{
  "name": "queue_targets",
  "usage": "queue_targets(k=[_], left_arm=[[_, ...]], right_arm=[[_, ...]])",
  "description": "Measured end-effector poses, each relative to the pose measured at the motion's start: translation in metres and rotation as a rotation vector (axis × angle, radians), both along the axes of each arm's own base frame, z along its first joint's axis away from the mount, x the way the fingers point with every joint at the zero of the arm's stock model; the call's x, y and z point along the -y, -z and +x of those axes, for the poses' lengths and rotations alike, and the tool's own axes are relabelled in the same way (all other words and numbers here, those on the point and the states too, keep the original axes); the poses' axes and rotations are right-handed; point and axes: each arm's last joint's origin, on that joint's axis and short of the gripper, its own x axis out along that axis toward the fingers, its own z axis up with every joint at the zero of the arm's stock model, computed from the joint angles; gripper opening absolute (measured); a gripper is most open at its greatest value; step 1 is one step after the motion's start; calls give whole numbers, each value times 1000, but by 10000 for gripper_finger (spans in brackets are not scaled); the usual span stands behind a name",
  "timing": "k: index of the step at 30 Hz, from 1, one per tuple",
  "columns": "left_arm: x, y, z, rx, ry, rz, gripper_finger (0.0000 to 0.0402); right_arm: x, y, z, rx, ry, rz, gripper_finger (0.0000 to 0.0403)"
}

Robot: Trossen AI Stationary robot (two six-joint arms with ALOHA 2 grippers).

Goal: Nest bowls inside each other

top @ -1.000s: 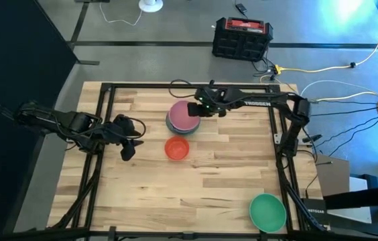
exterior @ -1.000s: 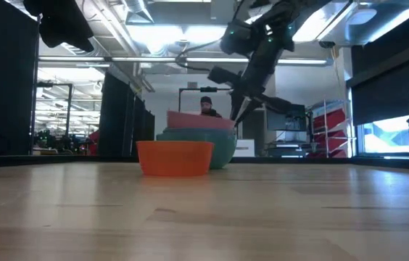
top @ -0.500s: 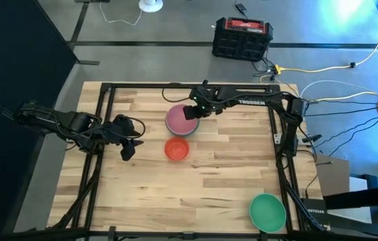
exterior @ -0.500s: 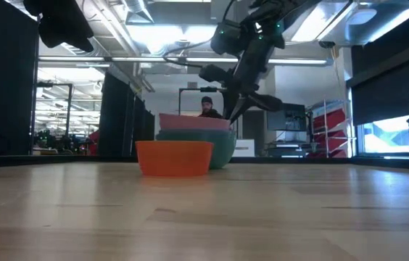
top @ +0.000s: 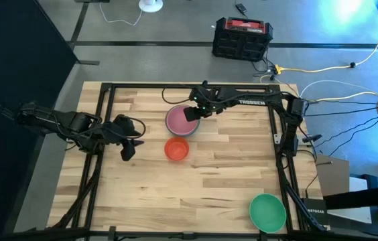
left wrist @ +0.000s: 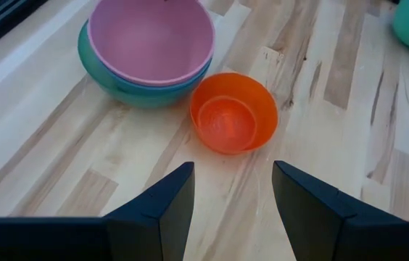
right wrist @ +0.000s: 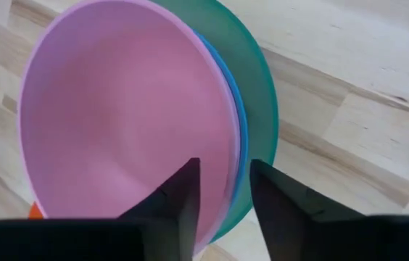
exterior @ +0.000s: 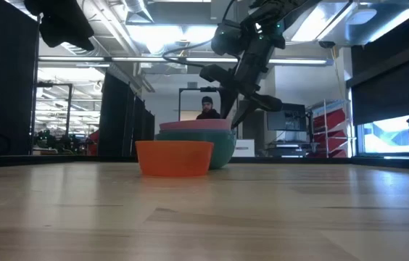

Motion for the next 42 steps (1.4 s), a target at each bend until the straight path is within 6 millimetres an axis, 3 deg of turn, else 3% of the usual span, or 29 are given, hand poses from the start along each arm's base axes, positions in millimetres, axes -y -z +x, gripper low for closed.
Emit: queue_targets(k=[5, 22, 30, 34, 42], left_arm=[[3, -3, 7, 51, 30, -14, 169], [29, 43, 72, -70, 45, -116, 169], [22, 69, 92, -145, -143, -304, 169], [17, 75, 98, -172, -178, -407, 170], [3, 79, 108, -214, -323, -504, 208]], right_arm=[[-1, -4, -2, 5, -46, -24, 148], [-70, -68, -63, -241, -303, -112, 227], [-154, -102, -116, -373, -487, -126, 230], [-188, -115, -145, -353, -553, -150, 230], [-248, -105, -182, -401, -702, -152, 230]])
